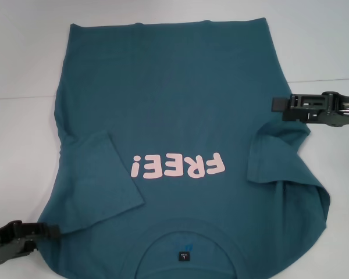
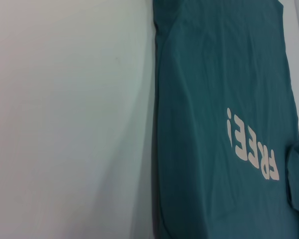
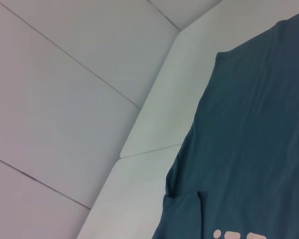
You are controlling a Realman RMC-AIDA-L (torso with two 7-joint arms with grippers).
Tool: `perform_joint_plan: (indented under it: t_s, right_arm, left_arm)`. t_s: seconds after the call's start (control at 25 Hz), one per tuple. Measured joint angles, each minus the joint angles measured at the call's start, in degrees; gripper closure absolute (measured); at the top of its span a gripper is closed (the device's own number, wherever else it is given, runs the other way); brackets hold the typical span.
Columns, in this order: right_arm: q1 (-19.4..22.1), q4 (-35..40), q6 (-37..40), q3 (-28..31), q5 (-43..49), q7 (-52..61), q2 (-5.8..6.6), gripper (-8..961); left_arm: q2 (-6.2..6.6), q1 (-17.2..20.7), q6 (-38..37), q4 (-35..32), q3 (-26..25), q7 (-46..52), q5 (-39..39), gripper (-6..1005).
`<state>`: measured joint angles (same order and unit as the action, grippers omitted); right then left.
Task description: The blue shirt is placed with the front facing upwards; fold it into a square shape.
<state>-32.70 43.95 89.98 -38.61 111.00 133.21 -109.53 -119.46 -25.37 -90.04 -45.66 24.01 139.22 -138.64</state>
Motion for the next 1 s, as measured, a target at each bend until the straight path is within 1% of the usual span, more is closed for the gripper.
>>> perform_joint_plan:
  t_s: [0.12, 0.36, 0.56, 0.68, 0.88, 1.0]
  right_arm:
    - [0.08, 0.0, 0.08, 0.02, 0.0, -0.01, 0.02, 227]
    - [0.1, -0.01, 0.16, 0.0, 0.0, -0.04, 0.07, 228]
    - [0.17, -0.14, 0.74, -0.47, 1.57, 0.15, 0.65, 229]
    - [0.05, -0.16, 2.27, -0.41, 6.25, 0.4, 1.57, 230]
    - [0.45, 0.15, 5.85, 0.02, 13.98, 0.23, 4.09, 231]
    - [1.63, 0.7, 8.35, 1.62, 16.14, 0.93, 5.24, 231]
  left_arm:
    - [0.02, -0.08, -0.05, 0.08, -0.05, 0.0, 0.06, 532]
    - [0.01, -0.14, -0.44, 0.33, -0.19, -0.4, 0.36, 749]
    - [0.25, -0.57, -2.57, 0.74, -0.54, -1.6, 1.84, 886]
    - [0.43, -0.71, -4.64, 0.97, -0.95, -2.33, 3.79, 969]
    - [0.6, -1.08, -5.76, 1.11, -1.32, -2.62, 4.83, 975]
    - [0.63, -1.27, -5.1, 1.14, -1.29, -2.64, 4.86, 976]
